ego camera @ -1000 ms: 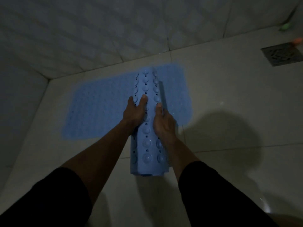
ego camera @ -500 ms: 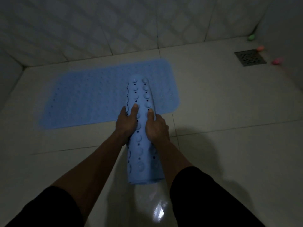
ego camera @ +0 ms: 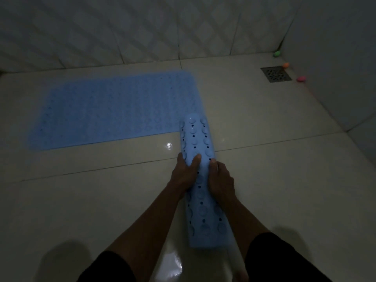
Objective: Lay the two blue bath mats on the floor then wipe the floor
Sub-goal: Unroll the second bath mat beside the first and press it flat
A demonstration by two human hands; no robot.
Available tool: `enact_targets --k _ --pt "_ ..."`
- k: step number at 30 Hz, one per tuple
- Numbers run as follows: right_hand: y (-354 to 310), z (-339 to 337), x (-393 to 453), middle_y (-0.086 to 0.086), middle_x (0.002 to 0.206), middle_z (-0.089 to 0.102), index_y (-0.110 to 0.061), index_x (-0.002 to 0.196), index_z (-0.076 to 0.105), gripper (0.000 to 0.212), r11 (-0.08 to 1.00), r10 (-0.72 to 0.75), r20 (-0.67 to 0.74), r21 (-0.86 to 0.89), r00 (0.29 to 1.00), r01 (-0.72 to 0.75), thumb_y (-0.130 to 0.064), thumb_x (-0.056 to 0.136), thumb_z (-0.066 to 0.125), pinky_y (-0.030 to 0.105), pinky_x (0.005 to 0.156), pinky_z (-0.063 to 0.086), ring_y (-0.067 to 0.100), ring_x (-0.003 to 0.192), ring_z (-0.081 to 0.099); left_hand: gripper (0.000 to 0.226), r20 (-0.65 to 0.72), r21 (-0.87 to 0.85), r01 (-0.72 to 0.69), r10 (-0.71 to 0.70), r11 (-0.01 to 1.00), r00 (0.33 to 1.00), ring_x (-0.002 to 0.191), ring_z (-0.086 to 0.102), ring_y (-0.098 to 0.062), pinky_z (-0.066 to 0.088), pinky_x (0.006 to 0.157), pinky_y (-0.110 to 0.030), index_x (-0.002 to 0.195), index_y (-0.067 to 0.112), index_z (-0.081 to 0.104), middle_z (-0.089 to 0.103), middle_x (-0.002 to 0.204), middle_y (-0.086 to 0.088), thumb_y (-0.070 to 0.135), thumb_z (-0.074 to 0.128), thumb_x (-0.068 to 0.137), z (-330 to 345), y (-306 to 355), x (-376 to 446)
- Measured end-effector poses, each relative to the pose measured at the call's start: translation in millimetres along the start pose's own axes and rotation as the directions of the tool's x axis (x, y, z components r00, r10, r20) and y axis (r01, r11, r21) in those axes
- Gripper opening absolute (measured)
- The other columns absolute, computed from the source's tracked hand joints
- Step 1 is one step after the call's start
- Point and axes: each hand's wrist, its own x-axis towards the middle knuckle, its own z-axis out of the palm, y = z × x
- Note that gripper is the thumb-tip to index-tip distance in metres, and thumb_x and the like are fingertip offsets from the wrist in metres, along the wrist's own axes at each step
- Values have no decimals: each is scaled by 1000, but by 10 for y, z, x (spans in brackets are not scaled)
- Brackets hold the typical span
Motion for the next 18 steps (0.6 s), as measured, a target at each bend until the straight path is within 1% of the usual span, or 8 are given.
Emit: enact_targets --k 4,6,8,9,12,14,16,18 --pt "36 -37 -30 12 129 57 -16 136 46 56 999 -22 38 -41 999 24 -54 101 24 30 79 35 17 92 47 70 -5 27 30 -30 999 1000 124 57 -29 48 104 -50 147 17 39 53 143 -10 52 62 91 4 -24 -52" --pt "11 -56 -31 17 131 52 -12 134 45 56 987 -31 35 -157 999 36 -52 101 25 38 89 41 28 105 50 75 -28 79 47 -44 996 999 124 57 -29 48 105 -48 147 14 40 54 143 -11 57 61 89 -10 -19 -87" --pt "-65 -38 -46 18 130 49 -10 130 45 57 957 -34 -1 -289 999 33 -54 99 28 46 97 41 36 117 47 79 -76 126 77 -68 989 995 126 55 -31 47 106 -47 148 11 39 52 145 -13 60 56 89 -35 4 -111" --pt "-111 -9 -67 18 127 51 -10 127 47 55 964 -38 -10 -265 999 34 -54 98 31 45 96 41 36 117 48 75 -118 142 103 -86 984 989 127 54 -32 46 107 -46 149 10 37 50 146 -14 57 53 93 -58 11 -118" --pt "-249 103 -168 19 115 59 -10 113 50 35 994 -95 -14 -57 995 94 -42 98 44 39 86 45 37 106 57 57 -238 231 150 -94 961 967 128 52 -33 42 105 -37 148 10 40 49 147 -15 44 41 102 -221 -9 -126" --pt "-305 180 -200 19 114 58 -9 114 51 32 982 -178 -8 -62 984 177 -33 94 56 39 86 46 37 104 57 58 -273 255 163 -91 953 958 127 53 -33 42 103 -35 146 11 45 51 146 -14 47 41 100 -381 -39 -133" --pt "-333 256 -212 17 121 54 -11 128 47 47 978 -198 46 -66 979 200 -32 89 63 39 91 46 36 111 55 70 -245 223 179 -122 958 962 125 55 -33 45 106 -39 147 10 44 52 145 -14 59 45 96 -527 -79 -157" --pt "-339 338 -214 17 133 49 -17 143 36 62 984 -159 134 -63 978 169 -37 90 61 41 99 45 36 120 51 79 -173 204 161 -127 966 977 124 56 -33 46 107 -45 149 10 42 52 145 -14 66 46 93 -621 -117 -189"
